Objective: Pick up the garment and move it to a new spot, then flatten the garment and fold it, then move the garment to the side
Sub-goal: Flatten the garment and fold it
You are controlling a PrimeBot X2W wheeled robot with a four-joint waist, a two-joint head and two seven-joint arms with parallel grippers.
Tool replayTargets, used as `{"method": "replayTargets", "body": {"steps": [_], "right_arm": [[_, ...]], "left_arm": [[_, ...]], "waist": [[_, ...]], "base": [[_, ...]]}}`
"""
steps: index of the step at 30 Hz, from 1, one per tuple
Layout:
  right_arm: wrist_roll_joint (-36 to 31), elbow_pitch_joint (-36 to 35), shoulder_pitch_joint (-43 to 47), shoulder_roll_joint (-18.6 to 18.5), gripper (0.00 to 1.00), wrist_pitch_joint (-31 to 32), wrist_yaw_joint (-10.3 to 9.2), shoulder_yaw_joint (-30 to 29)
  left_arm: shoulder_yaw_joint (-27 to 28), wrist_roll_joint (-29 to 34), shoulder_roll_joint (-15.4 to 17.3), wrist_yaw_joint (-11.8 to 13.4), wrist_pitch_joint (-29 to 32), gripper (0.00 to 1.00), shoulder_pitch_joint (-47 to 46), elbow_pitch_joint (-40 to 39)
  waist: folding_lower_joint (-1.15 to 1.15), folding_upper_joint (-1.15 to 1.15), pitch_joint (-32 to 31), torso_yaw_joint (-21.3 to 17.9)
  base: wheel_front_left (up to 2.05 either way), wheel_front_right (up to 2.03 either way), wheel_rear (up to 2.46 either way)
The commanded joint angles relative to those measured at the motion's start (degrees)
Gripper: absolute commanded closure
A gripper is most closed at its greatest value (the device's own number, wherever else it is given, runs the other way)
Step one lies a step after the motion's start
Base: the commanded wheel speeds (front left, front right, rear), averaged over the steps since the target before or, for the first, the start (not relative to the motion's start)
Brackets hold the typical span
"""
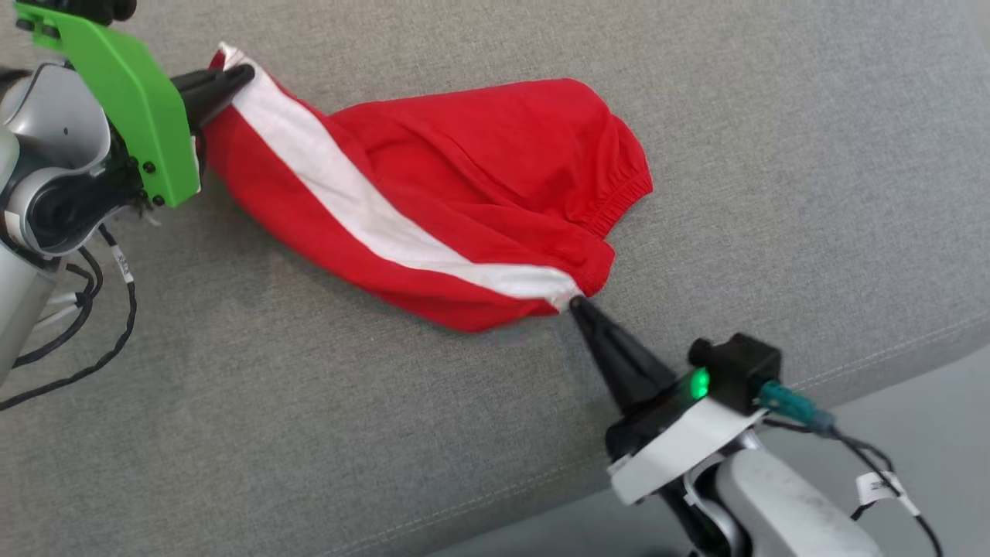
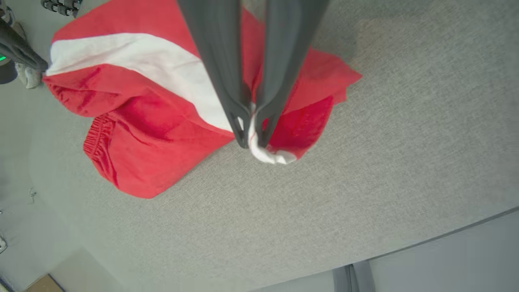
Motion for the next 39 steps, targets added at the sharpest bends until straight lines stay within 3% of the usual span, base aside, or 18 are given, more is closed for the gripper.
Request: {"method": "replayTargets", "body": {"steps": [1,9,14,15,16,17,30,39], "right_arm": [[0.42,-1.81,0.6,-0.87,1.0,-0.07,-0.04,-1.2],[1.82,-11.2,1.81,-6.34,1.0,1.58,-0.04,-7.68],[2.31,-14.51,3.51,-5.67,1.0,1.55,-0.03,-11.41],[2.02,-14.88,3.89,-5.16,0.95,1.42,-0.04,-12.28],[1.52,-15.0,4.36,-4.64,0.27,1.36,-0.03,-12.99],[0.98,-15.04,5.03,-4.12,0.0,1.28,-0.03,-13.55],[-11.11,-13.37,11.47,4.39,0.0,-0.1,-0.03,-21.0],[-15.4,-13.34,13.78,5.91,0.0,-0.12,-0.03,-21.29]], "left_arm": [[-0.23,-0.81,0.53,-0.15,-0.88,1.0,-1.1,-0.75],[-1.98,-3.36,0.81,-0.15,-6.75,1.0,-1.86,-6.6],[-3.66,-5.32,0.24,-0.15,-8.02,1.0,-0.18,-6.75],[-4.0,-5.62,0.28,-0.15,-8.16,1.0,0.12,-6.58],[-4.4,-5.86,0.53,-0.15,-8.4,1.0,0.4,-6.33],[-4.68,-6.1,0.69,-0.15,-8.51,1.0,0.46,-6.22],[-7.38,-8.35,1.72,-0.15,-9.46,1.0,-0.01,-4.18],[-8.81,-9.63,1.48,-0.15,-10.02,1.0,-0.59,-3.5]], "waist": [[0.0,0.0,-1.26,0.89],[0.0,0.0,-6.05,3.83],[0.0,0.0,-7.35,4.41],[0.0,0.0,-7.51,4.34],[0.0,0.0,-7.73,4.17],[0.0,0.0,-7.77,4.01],[0.0,0.0,-6.84,1.96],[0.0,0.0,-6.3,2.01]], "base": [[0.0,0.0,0.0],[0.0,0.0,0.0],[0.0,0.0,0.0],[0.0,0.0,0.0],[0.0,0.0,0.0],[0.0,0.0,0.0],[0.0,0.0,0.0],[0.0,0.0,0.0]]}}
